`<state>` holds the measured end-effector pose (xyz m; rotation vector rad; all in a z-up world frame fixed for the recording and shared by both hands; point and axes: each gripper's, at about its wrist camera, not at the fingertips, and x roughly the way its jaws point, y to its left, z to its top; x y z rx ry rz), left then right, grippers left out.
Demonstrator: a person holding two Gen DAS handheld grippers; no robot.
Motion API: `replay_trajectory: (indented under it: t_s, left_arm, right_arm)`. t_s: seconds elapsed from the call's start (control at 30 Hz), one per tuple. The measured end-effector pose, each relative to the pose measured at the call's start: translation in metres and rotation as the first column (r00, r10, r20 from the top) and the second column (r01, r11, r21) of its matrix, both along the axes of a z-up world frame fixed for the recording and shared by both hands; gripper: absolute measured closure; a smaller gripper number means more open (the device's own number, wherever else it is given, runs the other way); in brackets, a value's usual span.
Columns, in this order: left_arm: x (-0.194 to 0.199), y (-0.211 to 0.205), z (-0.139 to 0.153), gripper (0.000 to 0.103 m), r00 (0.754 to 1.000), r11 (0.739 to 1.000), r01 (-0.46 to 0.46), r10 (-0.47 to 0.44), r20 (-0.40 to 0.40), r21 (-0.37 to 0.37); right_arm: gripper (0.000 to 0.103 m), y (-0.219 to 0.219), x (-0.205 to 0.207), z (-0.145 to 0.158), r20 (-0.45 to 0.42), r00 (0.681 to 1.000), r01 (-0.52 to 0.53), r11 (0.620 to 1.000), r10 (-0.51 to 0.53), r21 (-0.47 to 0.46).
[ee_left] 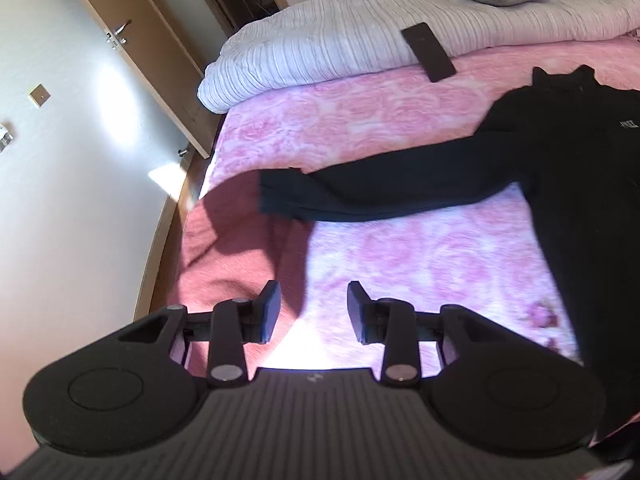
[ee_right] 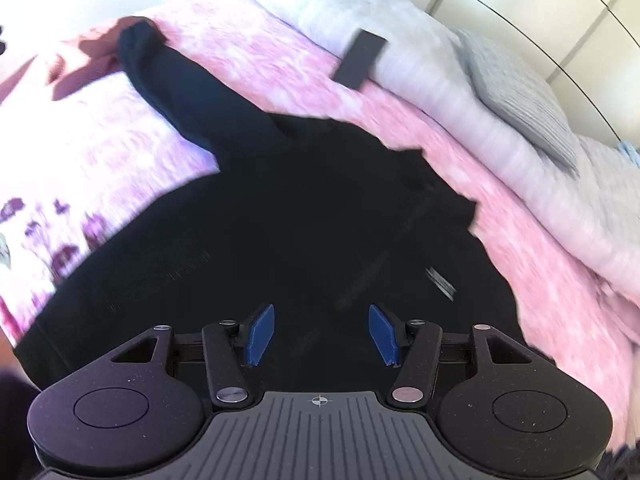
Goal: Fold clothes
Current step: 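Grasp the other sleeve cuff with the left gripper, pull it outward, release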
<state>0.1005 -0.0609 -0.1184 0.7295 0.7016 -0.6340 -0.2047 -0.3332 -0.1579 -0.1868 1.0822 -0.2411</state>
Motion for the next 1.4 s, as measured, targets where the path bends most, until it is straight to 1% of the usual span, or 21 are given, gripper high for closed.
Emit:
replay_trajectory:
  t_s: [0.1, 0.2, 0.3, 0.4, 0.47, 0.5, 0.57, 0.6, 0.63, 0.67, 0.7, 0.73, 0.8, 0.87, 1.0, 1.07, 1.13, 1.23, 1.27, 1.33, 1.4]
  left_arm:
    - [0.045, 0.004, -0.007, 0.07, 0.999, 1.0, 0.018, -0.019, -0.028, -0.012]
    - [0.112, -0.003, -0.025, 0.065, 0.994, 0.996, 0.045, -0.052, -0.091, -0.079]
    - [0.19, -0.02, -0.06, 0.062, 0.979, 0.988, 0.064, -0.089, -0.182, -0.14]
    - [0.261, -0.04, -0.101, 0.062, 0.955, 0.984, 0.087, -0.128, -0.267, -0.158]
    - [0.302, -0.05, -0.123, 0.062, 0.933, 0.978, 0.084, -0.144, -0.329, -0.19]
    - [0.316, -0.054, -0.132, 0.062, 0.914, 0.973, 0.086, -0.162, -0.372, -0.212]
    - [0.344, -0.063, -0.148, 0.065, 0.868, 0.963, 0.087, -0.199, -0.454, -0.256]
    - [0.353, -0.067, -0.154, 0.07, 0.838, 0.958, 0.083, -0.216, -0.5, -0.275]
    - [0.359, -0.072, -0.16, 0.078, 0.807, 0.953, 0.086, -0.237, -0.541, -0.29]
    - [0.362, -0.075, -0.164, 0.091, 0.788, 0.95, 0.099, -0.257, -0.56, -0.298]
    - [0.362, -0.075, -0.163, 0.103, 0.782, 0.943, 0.124, -0.284, -0.554, -0.309]
    - [0.361, -0.074, -0.162, 0.103, 0.777, 0.935, 0.151, -0.313, -0.546, -0.321]
    - [0.35, -0.059, -0.146, 0.103, 0.772, 0.902, 0.232, -0.398, -0.495, -0.364]
    - [0.34, -0.034, -0.135, 0.103, 0.769, 0.89, 0.281, -0.433, -0.47, -0.359]
    - [0.328, 0.008, -0.142, 0.103, 0.753, 0.912, 0.282, -0.403, -0.521, -0.299]
    - [0.322, 0.016, -0.147, 0.103, 0.737, 0.91, 0.3, -0.411, -0.536, -0.286]
    - [0.315, 0.021, -0.149, 0.103, 0.726, 0.899, 0.337, -0.438, -0.531, -0.28]
    - [0.306, 0.025, -0.156, 0.103, 0.691, 0.894, 0.355, -0.448, -0.567, -0.273]
    - [0.308, 0.026, -0.159, 0.102, 0.676, 0.9, 0.336, -0.435, -0.595, -0.276]
    - [0.316, 0.028, -0.161, 0.091, 0.656, 0.917, 0.266, -0.398, -0.641, -0.297]
    - [0.331, 0.031, -0.159, 0.083, 0.63, 0.927, 0.163, -0.362, -0.687, -0.339]
  right_arm:
    - [0.047, 0.017, 0.029, 0.001, -0.001, 1.0, -0.012, 1.0, 0.012, -0.008]
    - [0.047, 0.038, 0.061, -0.002, -0.008, 1.0, 0.015, 1.0, -0.015, -0.017]
    - [0.047, 0.054, 0.092, -0.016, -0.05, 0.997, 0.056, 0.998, -0.057, -0.02]
    - [0.047, 0.068, 0.123, -0.031, -0.095, 0.99, 0.099, 0.995, -0.101, -0.021]
    - [0.047, 0.078, 0.144, -0.041, -0.126, 0.984, 0.128, 0.992, -0.13, -0.023]
    - [0.047, 0.083, 0.154, -0.046, -0.141, 0.979, 0.142, 0.99, -0.144, -0.024]
    - [0.047, 0.093, 0.175, -0.056, -0.171, 0.97, 0.17, 0.985, -0.172, -0.027]
    - [0.047, 0.097, 0.185, -0.061, -0.186, 0.965, 0.184, 0.983, -0.186, -0.029]
    - [0.047, 0.102, 0.195, -0.067, -0.201, 0.959, 0.198, 0.98, -0.2, -0.031]
    - [0.047, 0.107, 0.205, -0.072, -0.216, 0.953, 0.212, 0.977, -0.214, -0.033]
    - [0.047, 0.11, 0.213, -0.074, -0.227, 0.948, 0.219, 0.975, -0.221, -0.037]
    - [0.047, 0.111, 0.217, -0.074, -0.232, 0.946, 0.221, 0.974, -0.225, -0.043]
    - [0.047, 0.112, 0.224, -0.072, -0.238, 0.943, 0.225, 0.973, -0.233, -0.057]
    - [0.047, 0.11, 0.228, -0.068, -0.23, 0.941, 0.239, 0.969, -0.248, -0.068]
    - [0.047, 0.106, 0.234, -0.067, -0.231, 0.926, 0.288, 0.955, -0.298, -0.077]
    - [0.047, 0.105, 0.237, -0.07, -0.24, 0.917, 0.311, 0.948, -0.318, -0.067]
    - [0.047, 0.106, 0.24, -0.071, -0.244, 0.915, 0.318, 0.946, -0.322, -0.056]
    - [0.047, 0.112, 0.247, -0.071, -0.246, 0.921, 0.298, 0.953, -0.301, -0.052]
    - [0.047, 0.113, 0.248, -0.072, -0.246, 0.923, 0.291, 0.955, -0.295, -0.051]
    - [0.047, 0.115, 0.252, -0.073, -0.248, 0.926, 0.282, 0.958, -0.286, -0.05]
    - [0.047, 0.115, 0.254, -0.074, -0.243, 0.927, 0.279, 0.959, -0.284, -0.055]
